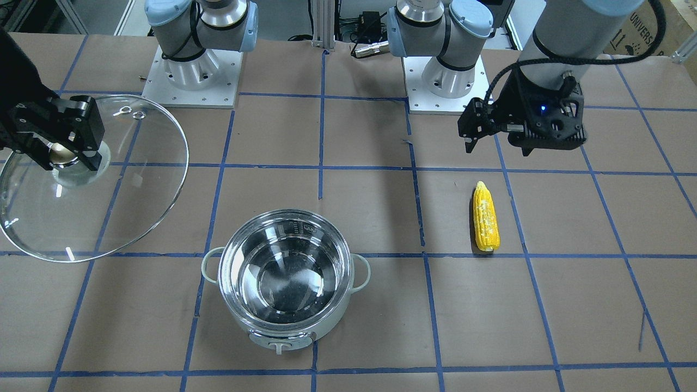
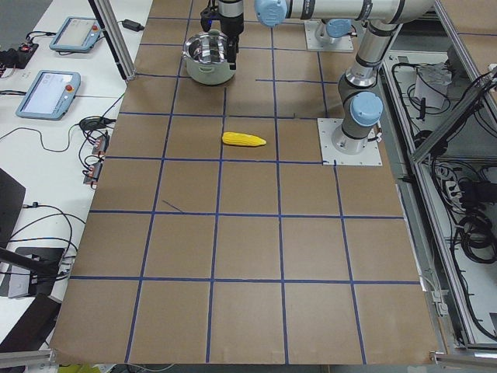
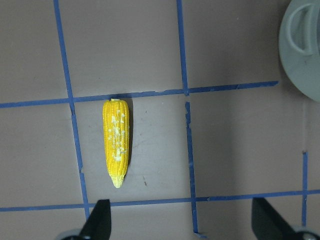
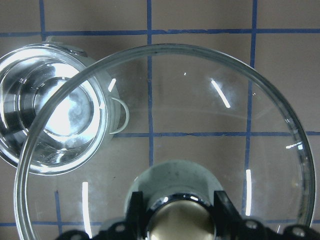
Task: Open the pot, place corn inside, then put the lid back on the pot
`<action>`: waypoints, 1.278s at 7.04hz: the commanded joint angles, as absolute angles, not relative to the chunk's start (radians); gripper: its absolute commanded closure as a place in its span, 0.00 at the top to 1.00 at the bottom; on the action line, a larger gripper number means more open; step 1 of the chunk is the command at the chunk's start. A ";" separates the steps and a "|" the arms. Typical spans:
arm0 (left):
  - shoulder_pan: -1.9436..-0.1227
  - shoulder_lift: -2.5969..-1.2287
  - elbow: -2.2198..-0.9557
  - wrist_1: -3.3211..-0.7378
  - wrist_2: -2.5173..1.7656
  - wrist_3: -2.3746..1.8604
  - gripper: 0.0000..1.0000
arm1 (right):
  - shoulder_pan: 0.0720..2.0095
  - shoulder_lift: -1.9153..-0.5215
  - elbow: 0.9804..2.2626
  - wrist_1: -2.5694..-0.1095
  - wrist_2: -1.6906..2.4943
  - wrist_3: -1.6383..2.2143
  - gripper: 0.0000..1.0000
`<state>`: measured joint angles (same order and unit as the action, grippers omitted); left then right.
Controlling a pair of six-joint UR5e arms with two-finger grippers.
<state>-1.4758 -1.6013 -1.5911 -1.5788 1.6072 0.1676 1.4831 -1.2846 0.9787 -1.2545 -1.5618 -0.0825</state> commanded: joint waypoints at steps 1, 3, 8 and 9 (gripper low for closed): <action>-1.367 -1.647 -1.783 -1.377 1.606 0.297 1.00 | 1.442 -1.282 1.015 -1.323 -1.566 -0.080 0.13; -1.358 -1.751 -1.949 -1.109 1.608 0.348 1.00 | 1.414 -1.278 1.015 -1.345 -1.565 -0.078 0.13; -1.302 -1.864 -2.045 -0.956 1.612 0.403 0.99 | 1.414 -1.284 1.016 -1.345 -1.568 -0.077 0.13; -1.301 -1.868 -2.049 -0.957 1.617 0.406 0.84 | 1.417 -1.282 1.015 -1.351 -1.581 -0.077 0.13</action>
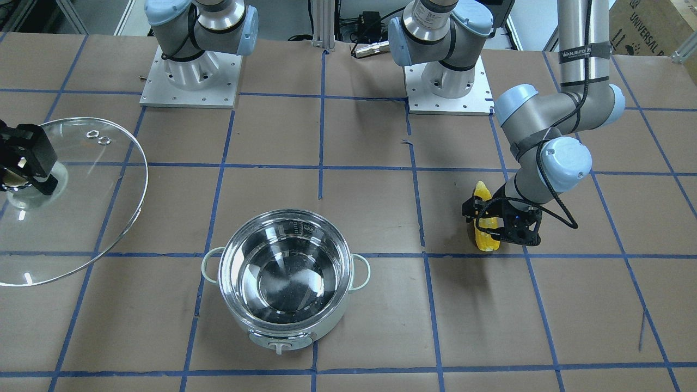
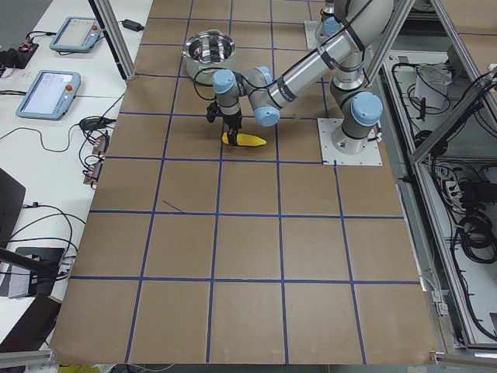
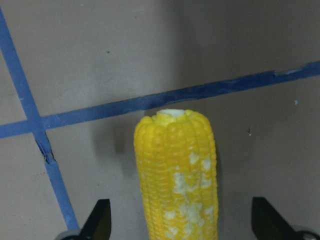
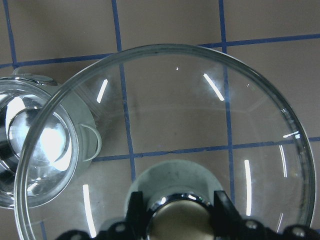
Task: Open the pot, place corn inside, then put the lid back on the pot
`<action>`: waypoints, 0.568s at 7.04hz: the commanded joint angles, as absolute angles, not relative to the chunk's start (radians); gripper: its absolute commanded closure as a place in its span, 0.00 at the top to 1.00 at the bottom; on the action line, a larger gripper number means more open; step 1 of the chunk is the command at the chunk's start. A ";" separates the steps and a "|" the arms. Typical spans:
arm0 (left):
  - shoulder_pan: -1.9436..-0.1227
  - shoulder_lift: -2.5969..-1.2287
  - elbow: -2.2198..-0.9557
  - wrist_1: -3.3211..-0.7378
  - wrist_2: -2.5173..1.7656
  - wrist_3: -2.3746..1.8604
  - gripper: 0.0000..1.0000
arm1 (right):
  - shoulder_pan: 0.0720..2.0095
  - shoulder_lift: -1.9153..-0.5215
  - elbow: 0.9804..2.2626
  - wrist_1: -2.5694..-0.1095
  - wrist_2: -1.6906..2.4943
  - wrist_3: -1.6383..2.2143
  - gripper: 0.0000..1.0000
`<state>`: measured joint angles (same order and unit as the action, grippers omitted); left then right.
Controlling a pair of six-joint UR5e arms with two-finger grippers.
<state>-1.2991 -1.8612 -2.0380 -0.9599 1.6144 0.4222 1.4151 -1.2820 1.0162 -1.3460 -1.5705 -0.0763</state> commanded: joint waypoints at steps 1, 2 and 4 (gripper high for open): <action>-1.301 -1.871 -2.042 -0.956 1.615 0.425 0.61 | 1.419 -1.278 1.017 -1.388 -1.629 -0.077 0.13; -1.301 -1.873 -2.042 -0.956 1.617 0.431 0.36 | 1.419 -1.276 1.017 -1.393 -1.631 -0.075 0.13; -1.302 -1.868 -2.010 -0.954 1.608 0.439 0.17 | 1.422 -1.272 1.019 -1.397 -1.629 -0.075 0.13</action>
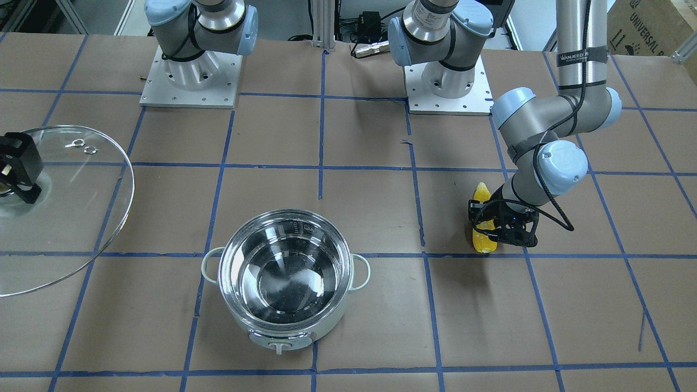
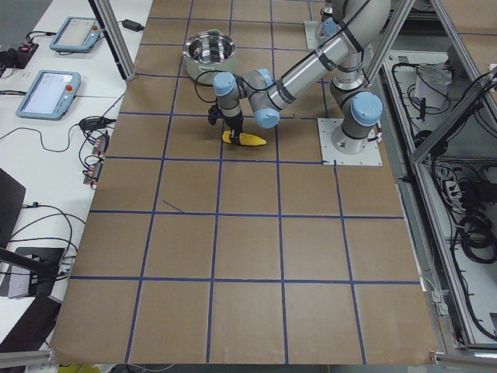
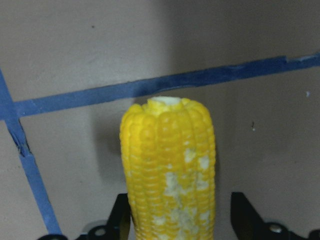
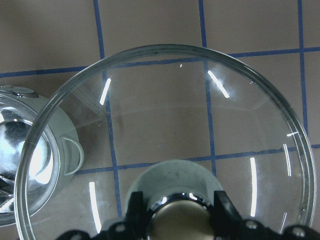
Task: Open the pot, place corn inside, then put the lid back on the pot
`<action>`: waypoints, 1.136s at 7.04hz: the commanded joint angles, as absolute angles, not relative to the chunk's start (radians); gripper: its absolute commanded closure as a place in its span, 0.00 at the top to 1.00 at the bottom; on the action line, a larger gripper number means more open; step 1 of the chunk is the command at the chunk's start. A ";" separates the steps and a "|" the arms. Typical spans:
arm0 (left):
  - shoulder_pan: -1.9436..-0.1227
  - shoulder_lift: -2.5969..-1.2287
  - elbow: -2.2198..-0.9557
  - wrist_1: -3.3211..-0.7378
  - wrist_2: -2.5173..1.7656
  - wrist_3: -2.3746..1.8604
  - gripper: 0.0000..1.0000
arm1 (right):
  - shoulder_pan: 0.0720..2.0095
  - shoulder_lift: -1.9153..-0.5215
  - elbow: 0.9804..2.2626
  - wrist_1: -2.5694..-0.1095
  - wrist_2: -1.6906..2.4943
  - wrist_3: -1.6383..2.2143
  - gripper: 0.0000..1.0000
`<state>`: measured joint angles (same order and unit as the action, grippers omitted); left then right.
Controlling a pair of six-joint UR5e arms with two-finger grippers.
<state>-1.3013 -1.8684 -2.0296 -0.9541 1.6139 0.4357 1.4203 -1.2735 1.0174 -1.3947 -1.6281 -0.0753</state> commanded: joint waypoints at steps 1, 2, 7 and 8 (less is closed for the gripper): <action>-1.318 -1.865 -1.959 -0.980 1.605 0.424 0.17 | 1.422 -1.273 1.023 -1.397 -1.629 -0.075 0.13; -1.381 -1.840 -1.900 -1.080 1.559 0.332 0.17 | 1.424 -1.278 1.034 -1.399 -1.629 -0.075 0.13; -1.697 -1.885 -1.470 -1.361 1.431 -0.035 0.17 | 1.424 -1.275 1.034 -1.399 -1.629 -0.077 0.13; -1.776 -1.940 -1.394 -1.361 1.440 -0.137 0.17 | 1.424 -1.273 1.035 -1.399 -1.629 -0.077 0.13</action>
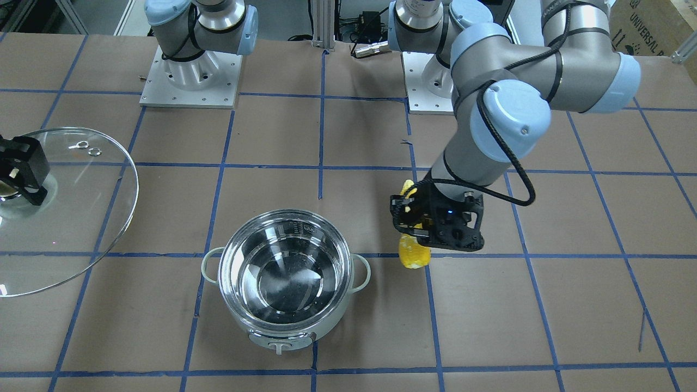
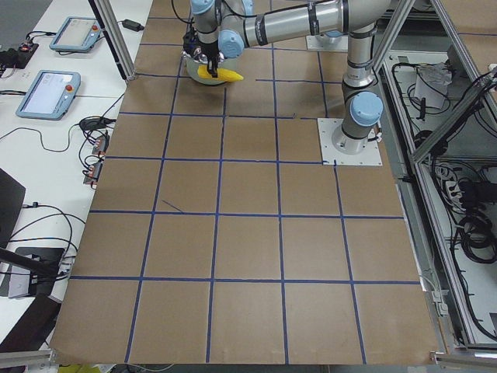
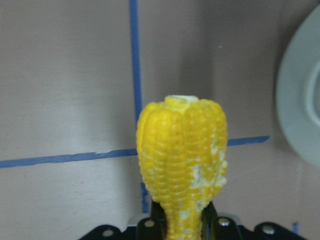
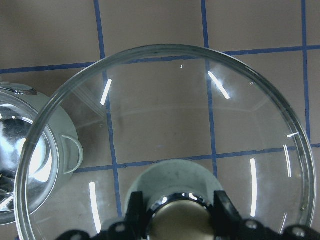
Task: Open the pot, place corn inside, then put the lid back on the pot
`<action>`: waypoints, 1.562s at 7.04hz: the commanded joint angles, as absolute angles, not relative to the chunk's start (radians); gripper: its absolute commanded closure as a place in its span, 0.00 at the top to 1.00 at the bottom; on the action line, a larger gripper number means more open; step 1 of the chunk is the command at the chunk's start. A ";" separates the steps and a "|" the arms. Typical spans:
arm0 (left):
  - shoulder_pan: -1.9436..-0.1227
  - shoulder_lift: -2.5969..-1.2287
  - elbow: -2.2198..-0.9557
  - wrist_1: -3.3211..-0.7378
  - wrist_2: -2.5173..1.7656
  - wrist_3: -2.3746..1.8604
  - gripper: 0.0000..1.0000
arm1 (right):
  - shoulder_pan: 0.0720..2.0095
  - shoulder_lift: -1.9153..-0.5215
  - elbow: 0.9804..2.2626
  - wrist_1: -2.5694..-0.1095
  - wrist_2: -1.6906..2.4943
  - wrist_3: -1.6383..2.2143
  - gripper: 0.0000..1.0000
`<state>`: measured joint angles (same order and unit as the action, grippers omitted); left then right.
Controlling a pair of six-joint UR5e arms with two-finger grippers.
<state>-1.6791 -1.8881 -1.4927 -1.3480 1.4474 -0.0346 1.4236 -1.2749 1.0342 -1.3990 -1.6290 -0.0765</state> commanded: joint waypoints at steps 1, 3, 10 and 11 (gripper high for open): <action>-1.826 -2.024 -1.306 -1.355 1.451 -0.212 0.17 | 1.424 -1.275 1.035 -1.401 -1.629 -0.077 0.13; -1.905 -2.179 -1.136 -1.361 1.480 -0.281 0.17 | 1.424 -1.275 1.035 -1.402 -1.629 -0.077 0.13; -1.905 -2.240 -1.074 -1.362 1.480 -0.267 1.00 | 1.443 -1.285 1.066 -1.408 -1.631 -0.083 0.13; -1.867 -2.214 -1.080 -1.441 1.477 -0.265 1.00 | 1.447 -1.295 1.069 -1.410 -1.629 -0.078 0.13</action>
